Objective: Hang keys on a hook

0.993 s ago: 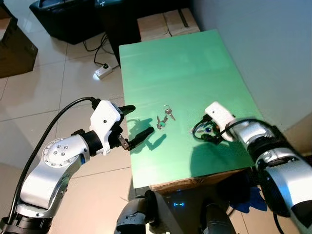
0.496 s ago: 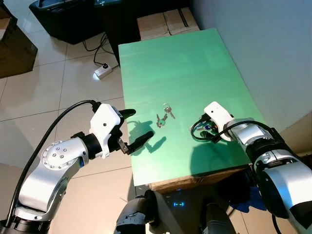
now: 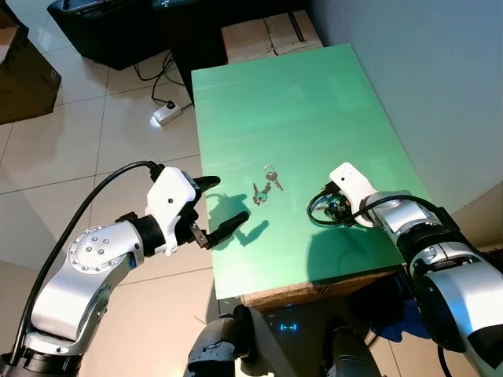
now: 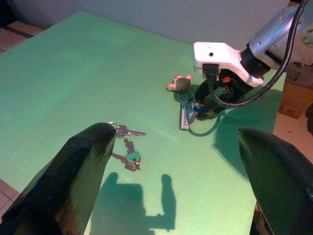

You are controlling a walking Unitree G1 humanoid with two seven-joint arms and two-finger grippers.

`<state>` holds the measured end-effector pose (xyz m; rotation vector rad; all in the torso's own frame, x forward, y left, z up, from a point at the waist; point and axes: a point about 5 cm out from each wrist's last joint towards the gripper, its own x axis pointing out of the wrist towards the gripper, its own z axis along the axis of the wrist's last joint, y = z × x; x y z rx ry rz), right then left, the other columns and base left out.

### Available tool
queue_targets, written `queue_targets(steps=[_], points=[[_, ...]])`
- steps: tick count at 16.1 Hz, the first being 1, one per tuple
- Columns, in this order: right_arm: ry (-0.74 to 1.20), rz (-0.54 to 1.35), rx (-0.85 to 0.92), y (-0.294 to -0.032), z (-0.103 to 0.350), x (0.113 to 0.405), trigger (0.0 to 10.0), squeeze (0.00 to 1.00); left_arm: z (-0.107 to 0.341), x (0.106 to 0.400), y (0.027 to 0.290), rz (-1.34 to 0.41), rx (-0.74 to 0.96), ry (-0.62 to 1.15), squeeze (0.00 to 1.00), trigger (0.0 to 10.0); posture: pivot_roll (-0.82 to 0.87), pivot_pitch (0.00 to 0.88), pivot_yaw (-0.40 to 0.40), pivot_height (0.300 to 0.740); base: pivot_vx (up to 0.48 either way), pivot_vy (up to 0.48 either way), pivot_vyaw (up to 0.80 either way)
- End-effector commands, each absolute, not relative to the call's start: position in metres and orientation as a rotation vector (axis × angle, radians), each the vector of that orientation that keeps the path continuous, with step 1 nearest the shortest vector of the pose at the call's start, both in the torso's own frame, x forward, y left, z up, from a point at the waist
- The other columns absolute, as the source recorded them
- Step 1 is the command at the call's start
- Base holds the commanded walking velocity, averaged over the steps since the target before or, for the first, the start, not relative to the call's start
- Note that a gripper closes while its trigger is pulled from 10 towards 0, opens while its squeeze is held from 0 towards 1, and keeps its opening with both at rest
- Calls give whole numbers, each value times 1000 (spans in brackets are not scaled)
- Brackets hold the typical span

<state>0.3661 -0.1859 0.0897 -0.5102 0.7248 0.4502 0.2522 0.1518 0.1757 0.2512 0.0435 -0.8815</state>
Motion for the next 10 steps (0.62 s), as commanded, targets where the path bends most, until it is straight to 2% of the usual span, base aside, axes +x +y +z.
queue_targets(steps=[1,10], points=[[753,470,-490,-185,81,361,0,0,176,250,151,-902,258,54,0,10000,112,312,161,740,0,0,0],[748,473,-457,-185,85,363,0,0,177,250,151,-906,262,55,0,10000,111,314,165,740,0,0,0]])
